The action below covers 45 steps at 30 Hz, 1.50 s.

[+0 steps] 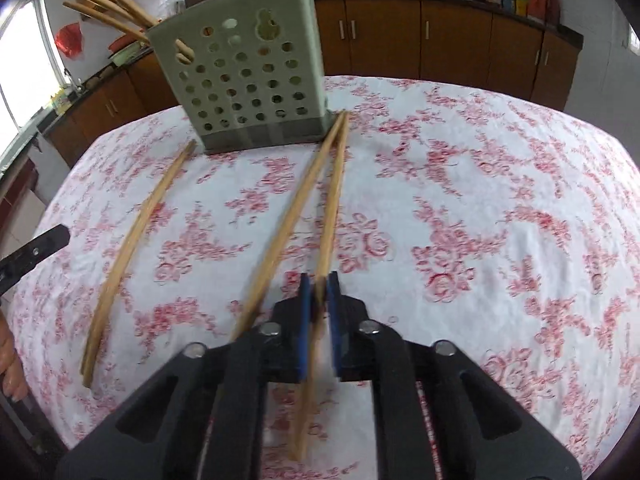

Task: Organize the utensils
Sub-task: 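Withdraw both open tools back toward the loose chopsticks, then grasp another chopstick with the right tool while the left tool grasps one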

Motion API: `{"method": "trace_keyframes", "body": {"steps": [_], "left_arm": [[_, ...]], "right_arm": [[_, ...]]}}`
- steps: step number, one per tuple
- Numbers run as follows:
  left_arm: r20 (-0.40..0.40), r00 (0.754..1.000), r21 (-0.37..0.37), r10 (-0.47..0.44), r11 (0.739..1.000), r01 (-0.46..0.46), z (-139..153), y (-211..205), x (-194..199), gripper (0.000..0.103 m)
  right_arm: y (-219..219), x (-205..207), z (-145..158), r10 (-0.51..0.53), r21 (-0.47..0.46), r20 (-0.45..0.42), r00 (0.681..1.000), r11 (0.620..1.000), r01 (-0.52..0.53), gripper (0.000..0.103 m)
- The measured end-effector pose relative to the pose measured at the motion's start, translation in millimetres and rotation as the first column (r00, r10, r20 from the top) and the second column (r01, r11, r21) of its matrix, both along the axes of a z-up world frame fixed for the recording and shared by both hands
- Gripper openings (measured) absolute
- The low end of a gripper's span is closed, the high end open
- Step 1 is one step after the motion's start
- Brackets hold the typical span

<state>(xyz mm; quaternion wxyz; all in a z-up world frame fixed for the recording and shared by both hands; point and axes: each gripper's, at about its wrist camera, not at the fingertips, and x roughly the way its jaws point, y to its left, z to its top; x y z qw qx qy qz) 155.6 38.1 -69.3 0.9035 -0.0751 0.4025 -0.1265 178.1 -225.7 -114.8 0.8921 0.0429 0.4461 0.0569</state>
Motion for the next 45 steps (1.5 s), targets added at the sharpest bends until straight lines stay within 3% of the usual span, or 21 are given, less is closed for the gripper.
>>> {"method": "trace_keyframes", "body": {"steps": [6, 9, 13, 19, 29, 32, 38, 45], "left_arm": [[-0.035, 0.997, 0.001, -0.065, 0.998, 0.065, -16.8, -12.8, -6.6, 0.017], [-0.051, 0.995, 0.006, -0.087, 0.996, 0.087, -22.2, -19.4, -6.9, 0.017], [-0.064, 0.992, 0.021, -0.107, 0.994, 0.109, -26.3, -27.8, -5.8, 0.017], [-0.071, 0.993, 0.113, -0.092, 0.989, 0.100, -32.3, -36.2, -3.4, 0.017], [-0.062, 0.997, 0.158, -0.045, 0.986, 0.054, -36.3, -36.0, -0.4, 0.015], [-0.047, 0.999, 0.185, -0.016, 0.982, 0.025, -37.2, -38.2, 4.4, 0.007], [-0.054, 0.989, 0.154, 0.140, 0.980, -0.130, -33.4, -9.6, 39.9, 0.007], [-0.067, 0.982, 0.107, 0.176, 0.980, -0.169, -31.8, 12.7, 66.0, 0.007]], "right_arm": [[-47.3, 5.2, 0.7, -0.223, -0.025, 0.006, 0.975, 0.974, 0.223, 0.008], [-61.8, 3.2, 1.5, -0.259, -0.012, -0.001, 0.966, 0.966, 0.259, 0.008], [-62.4, -0.3, 3.5, -0.251, -0.032, 0.005, 0.968, 0.967, 0.251, 0.008], [-60.6, -4.3, 4.1, -0.246, -0.034, 0.008, 0.969, 0.969, 0.246, 0.008], [-54.2, 0.9, 0.2, -0.226, -0.042, 0.013, 0.974, 0.973, 0.227, 0.012], [-48.4, 1.5, 0.0, -0.205, -0.064, 0.020, 0.978, 0.976, 0.206, 0.011], [-42.4, 10.7, 0.1, -0.170, -0.070, 0.032, 0.985, 0.983, 0.172, 0.008], [-42.4, 34.9, 0.3, -0.126, -0.083, 0.054, 0.991, 0.988, 0.130, 0.008]]}}
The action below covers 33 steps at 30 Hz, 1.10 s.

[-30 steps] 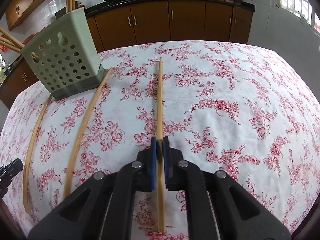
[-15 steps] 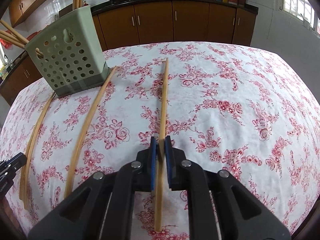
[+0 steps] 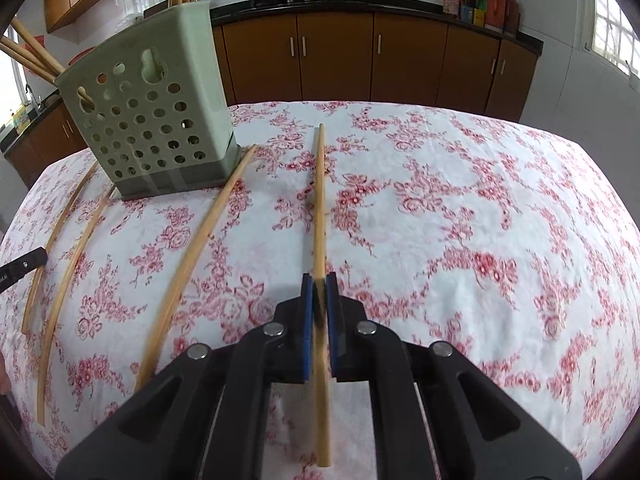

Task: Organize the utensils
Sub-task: 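Grasp another chopstick with the right tool while the left tool grasps one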

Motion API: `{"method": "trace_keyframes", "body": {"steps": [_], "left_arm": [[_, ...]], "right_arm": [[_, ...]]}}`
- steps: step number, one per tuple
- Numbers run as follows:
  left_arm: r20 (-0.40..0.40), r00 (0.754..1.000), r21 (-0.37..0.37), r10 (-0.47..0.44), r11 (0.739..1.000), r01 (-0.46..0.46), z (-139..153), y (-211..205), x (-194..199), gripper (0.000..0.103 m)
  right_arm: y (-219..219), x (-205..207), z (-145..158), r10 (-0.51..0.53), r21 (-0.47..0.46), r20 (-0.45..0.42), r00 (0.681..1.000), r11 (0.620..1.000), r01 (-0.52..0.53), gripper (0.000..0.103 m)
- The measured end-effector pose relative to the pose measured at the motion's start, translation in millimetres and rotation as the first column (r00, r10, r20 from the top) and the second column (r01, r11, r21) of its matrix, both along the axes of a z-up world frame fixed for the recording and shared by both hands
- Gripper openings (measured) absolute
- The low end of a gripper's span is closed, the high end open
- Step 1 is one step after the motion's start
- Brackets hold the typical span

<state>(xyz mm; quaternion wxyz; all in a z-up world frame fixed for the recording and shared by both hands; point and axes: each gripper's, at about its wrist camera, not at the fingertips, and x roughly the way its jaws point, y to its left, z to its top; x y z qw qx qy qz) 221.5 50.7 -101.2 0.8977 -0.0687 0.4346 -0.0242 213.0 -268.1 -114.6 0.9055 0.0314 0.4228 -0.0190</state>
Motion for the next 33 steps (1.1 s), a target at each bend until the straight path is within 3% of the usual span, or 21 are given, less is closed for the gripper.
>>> {"method": "trace_keyframes", "body": {"steps": [4, 24, 33], "left_arm": [[0.027, 1.000, 0.024, -0.011, 1.000, 0.011, -2.0, -3.2, -3.0, 0.008], [0.025, 1.000, 0.006, -0.010, 1.000, 0.010, -2.0, -0.3, -3.1, 0.008], [0.017, 0.998, 0.034, -0.057, 0.998, 0.056, -2.0, -4.7, -28.1, 0.008]], "right_arm": [[-6.5, 9.1, -1.6, -0.010, 0.014, -0.001, 1.000, 1.000, 0.010, 0.008], [-8.4, 6.9, -2.2, -0.017, 0.027, 0.000, 1.000, 1.000, 0.017, 0.008], [-8.3, -18.8, -1.6, -0.020, 0.026, -0.001, 1.000, 0.999, 0.020, 0.008]]}}
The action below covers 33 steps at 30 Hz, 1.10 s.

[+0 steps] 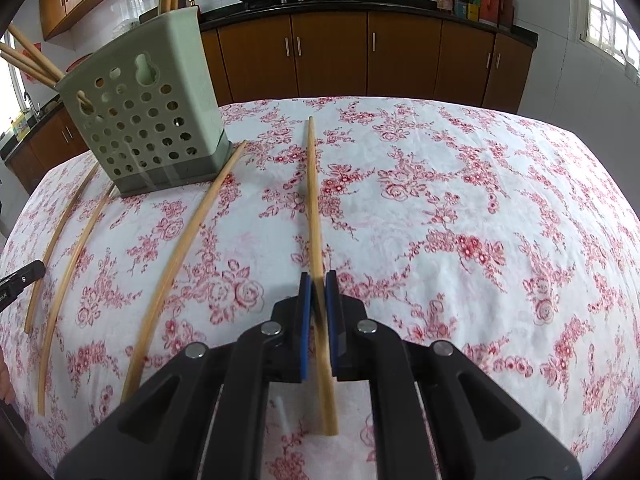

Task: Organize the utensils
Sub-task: 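Grasp another chopstick with the right tool while the left tool grasps one, then lift both held chopsticks upright toward the green holder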

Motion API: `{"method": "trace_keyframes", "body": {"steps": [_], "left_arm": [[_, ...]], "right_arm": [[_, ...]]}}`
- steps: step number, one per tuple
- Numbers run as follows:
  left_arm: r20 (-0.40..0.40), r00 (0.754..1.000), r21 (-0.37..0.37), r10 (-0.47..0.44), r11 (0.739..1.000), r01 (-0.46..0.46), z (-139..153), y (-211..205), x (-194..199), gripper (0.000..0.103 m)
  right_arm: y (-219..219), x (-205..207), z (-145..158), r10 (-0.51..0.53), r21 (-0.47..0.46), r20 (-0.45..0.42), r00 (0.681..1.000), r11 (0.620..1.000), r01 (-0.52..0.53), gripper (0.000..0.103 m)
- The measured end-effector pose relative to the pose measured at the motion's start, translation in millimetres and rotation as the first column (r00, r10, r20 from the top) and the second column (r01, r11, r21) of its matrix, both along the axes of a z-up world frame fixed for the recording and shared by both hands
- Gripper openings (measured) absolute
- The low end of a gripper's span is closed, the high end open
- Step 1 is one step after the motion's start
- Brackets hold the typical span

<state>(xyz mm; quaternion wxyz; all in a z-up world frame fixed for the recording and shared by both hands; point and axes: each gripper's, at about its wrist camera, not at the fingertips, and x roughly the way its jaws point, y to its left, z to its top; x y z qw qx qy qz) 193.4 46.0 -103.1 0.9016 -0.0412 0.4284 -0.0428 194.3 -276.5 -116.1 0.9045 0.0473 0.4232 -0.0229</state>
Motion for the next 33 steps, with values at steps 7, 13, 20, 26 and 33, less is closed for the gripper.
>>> {"method": "trace_keyframes", "body": {"steps": [7, 13, 20, 26, 33], "left_arm": [[0.001, 1.000, 0.024, -0.007, 1.000, 0.007, 0.3, -4.4, -16.1, 0.008], [0.000, 1.000, 0.059, -0.014, 0.998, 0.014, 0.0, -10.1, -20.1, 0.009], [-0.010, 0.999, 0.089, -0.035, 0.995, 0.035, 8.5, -14.3, -16.3, 0.007], [0.067, 0.997, 0.041, -0.037, 0.999, 0.034, 44.3, -6.7, -22.1, 0.007], [0.177, 0.984, -0.040, -0.012, 0.999, 0.020, 86.4, 3.9, -32.6, 0.007]], "right_arm": [[2.0, -12.3, -0.2, -0.002, -0.008, -0.003, 1.000, 1.000, 0.002, 0.008], [1.6, -16.0, 0.3, -0.001, -0.012, -0.004, 1.000, 1.000, 0.001, 0.008], [0.2, -18.7, 5.8, 0.000, -0.004, 0.010, 1.000, 1.000, 0.000, 0.008], [-9.1, -30.4, 40.0, -0.014, 0.026, 0.112, 0.994, 1.000, 0.011, 0.008], [-13.5, -41.9, 86.4, -0.021, 0.041, 0.245, 0.969, 0.999, 0.012, 0.008]]}}
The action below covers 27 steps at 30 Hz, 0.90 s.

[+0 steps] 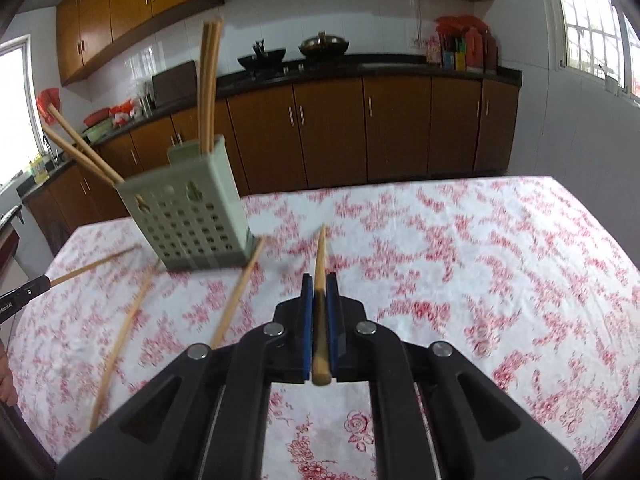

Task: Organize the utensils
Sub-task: 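Lift both held chopsticks upright toward the green holder, then carry both chopsticks over the green holder and lower them into it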

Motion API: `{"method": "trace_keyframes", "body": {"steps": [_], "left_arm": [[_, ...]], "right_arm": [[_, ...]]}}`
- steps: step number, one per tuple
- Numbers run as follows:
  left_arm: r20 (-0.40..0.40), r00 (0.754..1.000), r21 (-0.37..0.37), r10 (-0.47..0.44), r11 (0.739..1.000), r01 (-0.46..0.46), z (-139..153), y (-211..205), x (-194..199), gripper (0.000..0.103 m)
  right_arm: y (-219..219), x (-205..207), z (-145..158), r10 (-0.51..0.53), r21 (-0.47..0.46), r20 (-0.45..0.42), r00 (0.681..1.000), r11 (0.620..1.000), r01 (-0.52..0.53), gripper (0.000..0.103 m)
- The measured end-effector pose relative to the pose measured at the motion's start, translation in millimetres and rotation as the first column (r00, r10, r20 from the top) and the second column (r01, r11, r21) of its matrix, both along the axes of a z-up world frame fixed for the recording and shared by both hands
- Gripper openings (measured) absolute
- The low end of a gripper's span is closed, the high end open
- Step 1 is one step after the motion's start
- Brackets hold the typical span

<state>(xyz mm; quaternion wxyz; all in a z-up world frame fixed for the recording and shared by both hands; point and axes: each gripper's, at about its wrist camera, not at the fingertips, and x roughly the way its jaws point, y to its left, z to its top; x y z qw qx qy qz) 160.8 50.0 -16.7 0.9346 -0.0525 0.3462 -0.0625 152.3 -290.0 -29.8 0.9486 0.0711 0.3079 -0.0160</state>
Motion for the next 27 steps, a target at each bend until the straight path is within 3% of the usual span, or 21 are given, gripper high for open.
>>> {"method": "trace_keyframes", "body": {"steps": [10, 16, 27], "left_arm": [[0.118, 0.992, -0.061, 0.050, 0.997, -0.043, 40.2, 8.0, -7.4, 0.007], [0.152, 0.987, -0.071, 0.059, 0.996, -0.048, 54.9, 8.2, -5.4, 0.007], [0.250, 0.967, -0.080, -0.040, 0.995, 0.062, 112.7, -12.8, -24.6, 0.007]], "right_arm": [[-1.0, -13.0, 44.9, 0.000, 0.017, 0.139, 0.990, 1.000, -0.002, 0.008], [-1.3, -12.9, 58.5, -0.008, 0.026, 0.169, 0.986, 1.000, 0.004, 0.008], [-1.8, -25.8, 118.1, 0.034, 0.067, 0.233, 0.972, 0.996, -0.051, 0.007]]}}
